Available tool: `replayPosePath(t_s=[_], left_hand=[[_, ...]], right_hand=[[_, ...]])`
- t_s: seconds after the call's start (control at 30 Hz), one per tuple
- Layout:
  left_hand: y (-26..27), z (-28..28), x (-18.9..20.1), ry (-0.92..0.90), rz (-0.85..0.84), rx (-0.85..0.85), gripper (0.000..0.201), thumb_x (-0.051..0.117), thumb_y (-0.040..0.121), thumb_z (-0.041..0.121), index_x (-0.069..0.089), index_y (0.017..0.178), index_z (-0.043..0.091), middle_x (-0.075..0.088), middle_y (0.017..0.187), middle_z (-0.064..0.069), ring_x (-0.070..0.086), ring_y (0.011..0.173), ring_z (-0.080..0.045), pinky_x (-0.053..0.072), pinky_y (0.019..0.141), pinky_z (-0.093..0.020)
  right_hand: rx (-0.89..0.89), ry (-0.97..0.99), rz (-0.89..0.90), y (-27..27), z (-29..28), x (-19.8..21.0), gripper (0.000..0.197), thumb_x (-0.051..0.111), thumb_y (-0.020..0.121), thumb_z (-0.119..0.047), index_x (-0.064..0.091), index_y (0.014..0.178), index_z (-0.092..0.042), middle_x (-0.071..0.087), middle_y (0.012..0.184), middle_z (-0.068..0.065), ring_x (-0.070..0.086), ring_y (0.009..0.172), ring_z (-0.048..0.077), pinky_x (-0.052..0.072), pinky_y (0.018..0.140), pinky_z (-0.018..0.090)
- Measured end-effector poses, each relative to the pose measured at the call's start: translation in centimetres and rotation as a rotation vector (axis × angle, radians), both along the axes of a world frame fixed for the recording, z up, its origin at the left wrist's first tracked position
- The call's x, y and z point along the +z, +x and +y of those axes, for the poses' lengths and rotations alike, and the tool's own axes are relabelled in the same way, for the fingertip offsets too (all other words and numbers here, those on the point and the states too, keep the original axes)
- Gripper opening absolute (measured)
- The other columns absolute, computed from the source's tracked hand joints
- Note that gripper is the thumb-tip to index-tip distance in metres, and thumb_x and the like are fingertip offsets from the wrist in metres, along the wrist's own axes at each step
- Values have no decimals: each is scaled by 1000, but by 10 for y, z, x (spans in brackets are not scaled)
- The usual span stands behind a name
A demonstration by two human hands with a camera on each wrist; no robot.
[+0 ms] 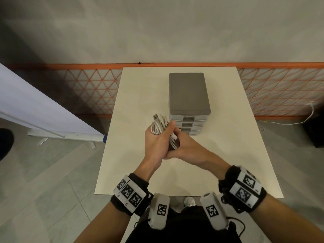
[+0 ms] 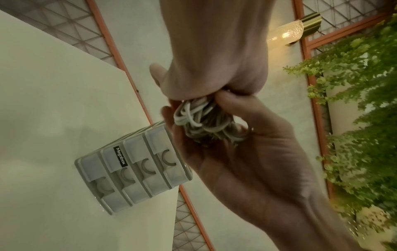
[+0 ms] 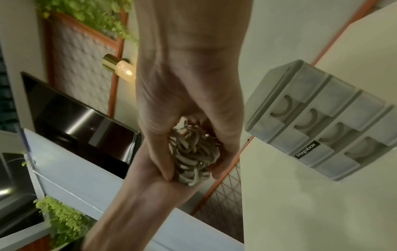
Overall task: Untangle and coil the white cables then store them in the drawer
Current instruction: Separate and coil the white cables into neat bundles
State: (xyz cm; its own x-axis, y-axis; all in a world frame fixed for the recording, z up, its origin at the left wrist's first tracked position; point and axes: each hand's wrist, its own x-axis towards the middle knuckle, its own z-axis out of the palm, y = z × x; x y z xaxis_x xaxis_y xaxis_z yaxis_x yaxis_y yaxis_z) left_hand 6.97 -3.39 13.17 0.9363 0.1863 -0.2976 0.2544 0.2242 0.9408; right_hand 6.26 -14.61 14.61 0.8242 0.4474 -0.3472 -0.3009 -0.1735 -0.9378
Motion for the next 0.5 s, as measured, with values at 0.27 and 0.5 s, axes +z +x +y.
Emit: replayPosePath(t_s=[0.27, 0.5], left_hand=[[-6, -11, -1, 85, -66, -101, 26, 62, 95, 39, 74, 83, 20, 78, 92, -1, 74, 90, -24, 58, 88, -47], [-4, -10, 1, 80, -24, -224, 27, 63, 96, 32, 73, 103, 8, 78, 96, 1, 74, 92, -16, 58, 83, -38]], right_hand=[[132, -109, -53, 9, -10, -5, 37, 78, 68, 4, 66, 103, -1, 71, 95, 23, 71, 91, 32, 58, 85, 41], [21, -147, -42, 3, -10, -18, 20, 67, 70, 7, 67, 87, -1, 65, 69, 15, 64, 66, 19, 55, 60, 30]])
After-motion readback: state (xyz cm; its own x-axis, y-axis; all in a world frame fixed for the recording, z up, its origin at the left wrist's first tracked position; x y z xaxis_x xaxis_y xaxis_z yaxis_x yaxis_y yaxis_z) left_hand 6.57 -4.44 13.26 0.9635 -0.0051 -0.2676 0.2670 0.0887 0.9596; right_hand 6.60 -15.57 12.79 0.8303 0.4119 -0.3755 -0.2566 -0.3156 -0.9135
